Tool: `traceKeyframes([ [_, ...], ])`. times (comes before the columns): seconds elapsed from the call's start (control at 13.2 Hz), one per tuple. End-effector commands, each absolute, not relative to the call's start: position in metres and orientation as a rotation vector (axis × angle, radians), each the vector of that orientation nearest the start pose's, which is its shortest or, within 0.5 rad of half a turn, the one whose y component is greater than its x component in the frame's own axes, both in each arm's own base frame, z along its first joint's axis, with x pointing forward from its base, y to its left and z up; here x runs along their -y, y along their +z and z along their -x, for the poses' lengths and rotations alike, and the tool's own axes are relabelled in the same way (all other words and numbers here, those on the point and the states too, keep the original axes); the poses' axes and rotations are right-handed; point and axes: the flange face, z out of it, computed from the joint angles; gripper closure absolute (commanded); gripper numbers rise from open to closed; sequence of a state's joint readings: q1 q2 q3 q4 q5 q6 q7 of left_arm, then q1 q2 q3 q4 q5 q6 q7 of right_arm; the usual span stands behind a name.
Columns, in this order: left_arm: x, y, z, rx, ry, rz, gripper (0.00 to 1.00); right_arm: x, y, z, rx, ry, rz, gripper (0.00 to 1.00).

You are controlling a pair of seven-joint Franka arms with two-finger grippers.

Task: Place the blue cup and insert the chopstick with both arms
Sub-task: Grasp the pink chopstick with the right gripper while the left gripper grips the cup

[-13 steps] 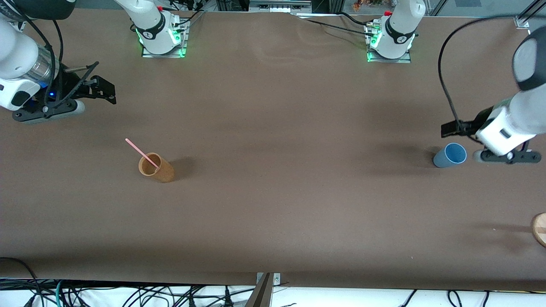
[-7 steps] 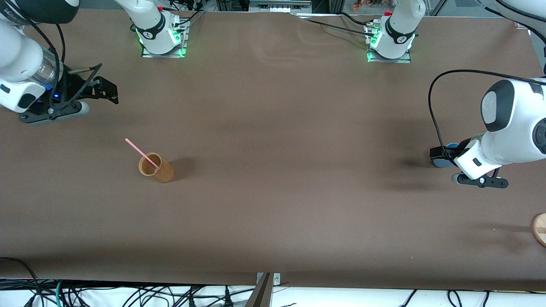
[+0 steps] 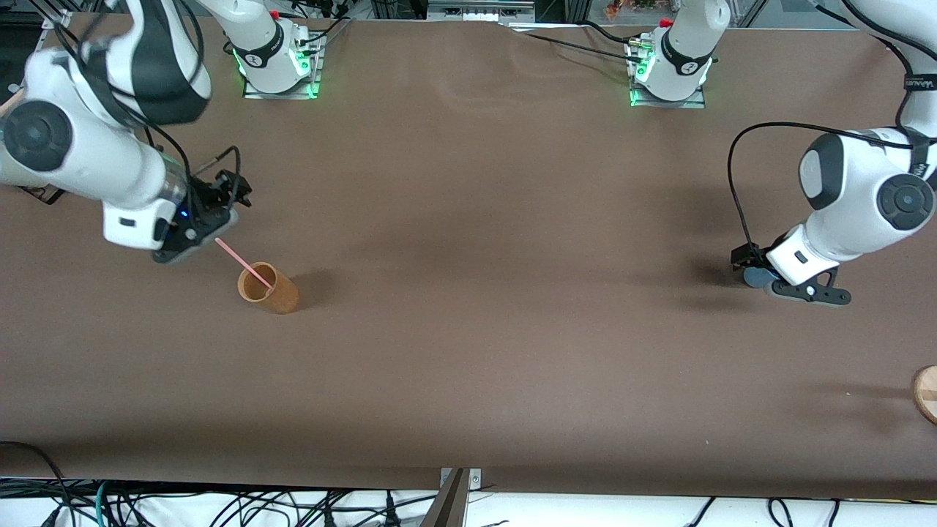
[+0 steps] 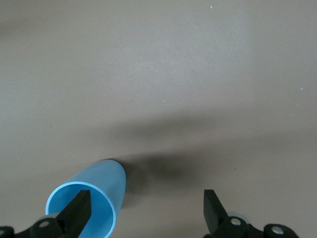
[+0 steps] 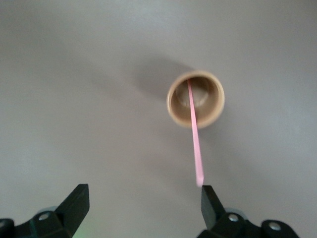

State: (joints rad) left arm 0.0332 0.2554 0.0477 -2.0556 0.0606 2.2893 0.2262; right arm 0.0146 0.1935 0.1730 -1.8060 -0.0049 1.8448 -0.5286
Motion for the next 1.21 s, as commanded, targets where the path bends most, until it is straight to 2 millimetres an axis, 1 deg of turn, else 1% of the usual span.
traceKeyframes([
  [0.0,-0.061,0.301,-0.556,-0.374,-0.022,3.033,0.0,-0.102,0.382,-0.601,1.303,0.2,2.813,0.0],
  [0.08,-0.065,0.3,-0.555,-0.383,-0.023,3.03,0.0,-0.102,0.366,-0.606,1.342,0.211,2.818,0.0],
  [0.23,-0.066,0.297,-0.552,-0.387,-0.02,3.03,0.0,-0.101,0.343,-0.613,1.407,0.203,2.814,0.0],
  [0.3,-0.066,0.29,-0.548,-0.389,-0.025,3.03,0.0,-0.102,0.333,-0.614,1.428,0.199,2.8,0.0],
  [0.45,-0.067,0.281,-0.54,-0.389,-0.051,3.03,0.0,-0.1,0.321,-0.607,1.427,0.233,2.791,0.0],
  [0.6,-0.071,0.268,-0.528,-0.402,-0.077,3.025,0.0,-0.089,0.306,-0.6,1.391,0.28,2.792,0.01],
  [0.68,-0.073,0.264,-0.523,-0.422,-0.089,3.02,0.0,-0.086,0.304,-0.597,1.388,0.288,2.789,0.06],
  [0.75,-0.079,0.26,-0.519,-0.417,-0.09,3.019,0.0,-0.082,0.303,-0.597,1.381,0.291,2.792,0.13],
  [0.83,-0.081,0.26,-0.518,-0.416,-0.089,3.017,0.0,-0.08,0.303,-0.598,1.379,0.291,2.792,0.23],
  [0.91,-0.081,0.258,-0.516,-0.42,-0.085,3.019,0.0,-0.078,0.302,-0.598,1.374,0.293,2.795,0.35],
  [0.98,-0.08,0.255,-0.515,-0.421,-0.103,3.016,0.0,-0.076,0.302,-0.598,1.376,0.292,2.791,0.49],
  [1.06,-0.079,0.248,-0.511,-0.421,-0.115,3.015,0.01,-0.076,0.301,-0.598,1.377,0.295,2.791,0.61],
  [1.13,-0.079,0.239,-0.51,-0.403,-0.109,3.025,0.09,-0.076,0.301,-0.598,1.376,0.294,2.791,0.75],
])
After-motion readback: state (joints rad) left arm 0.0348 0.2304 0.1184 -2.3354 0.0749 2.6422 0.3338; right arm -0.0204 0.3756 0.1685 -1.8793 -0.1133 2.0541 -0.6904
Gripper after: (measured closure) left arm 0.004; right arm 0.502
